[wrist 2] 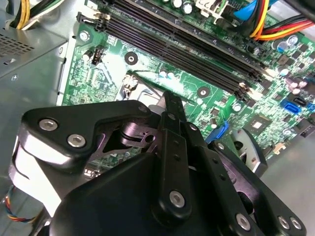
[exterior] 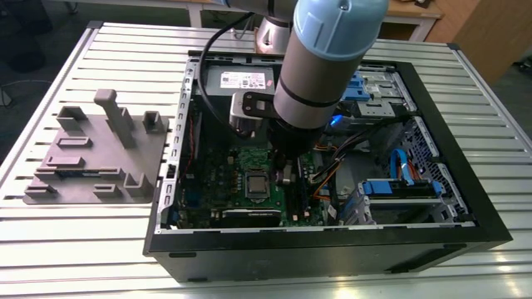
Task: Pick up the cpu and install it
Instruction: 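Install the first cpu locking lever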
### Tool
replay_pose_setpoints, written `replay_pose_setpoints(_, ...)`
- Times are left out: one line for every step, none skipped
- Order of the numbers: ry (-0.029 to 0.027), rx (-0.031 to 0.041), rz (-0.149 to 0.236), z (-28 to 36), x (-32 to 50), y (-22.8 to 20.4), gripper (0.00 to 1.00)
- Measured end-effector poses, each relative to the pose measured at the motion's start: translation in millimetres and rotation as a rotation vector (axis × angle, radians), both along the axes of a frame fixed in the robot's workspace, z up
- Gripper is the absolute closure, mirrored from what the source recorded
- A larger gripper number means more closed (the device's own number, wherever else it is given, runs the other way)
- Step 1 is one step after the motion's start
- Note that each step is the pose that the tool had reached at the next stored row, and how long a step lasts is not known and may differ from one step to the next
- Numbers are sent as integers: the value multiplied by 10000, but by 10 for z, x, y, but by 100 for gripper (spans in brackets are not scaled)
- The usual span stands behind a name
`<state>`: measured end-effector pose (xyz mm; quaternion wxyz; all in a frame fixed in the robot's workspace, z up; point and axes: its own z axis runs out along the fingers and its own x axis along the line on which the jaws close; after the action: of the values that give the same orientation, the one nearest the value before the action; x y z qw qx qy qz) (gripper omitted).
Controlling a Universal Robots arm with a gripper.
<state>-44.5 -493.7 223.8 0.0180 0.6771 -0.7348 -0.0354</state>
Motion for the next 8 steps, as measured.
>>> replay_pose_setpoints(-23,0,38,-3,0,-6,90)
replay_pose_setpoints(-38,0,62,-6,-1,-18,90)
replay_pose_setpoints(-46,0,78,-10,-1,-25,90)
replay_pose_setpoints(-52,-3,92,-15,-1,-29,90)
replay_pose_setpoints(-56,-10,105,-20,-1,-31,90)
replay_pose_setpoints(-60,-17,117,-26,-1,-33,90)
replay_pose_setpoints(-62,-23,130,-33,-1,-35,90)
replay_pose_setpoints(-63,-34,144,-40,-1,-35,90)
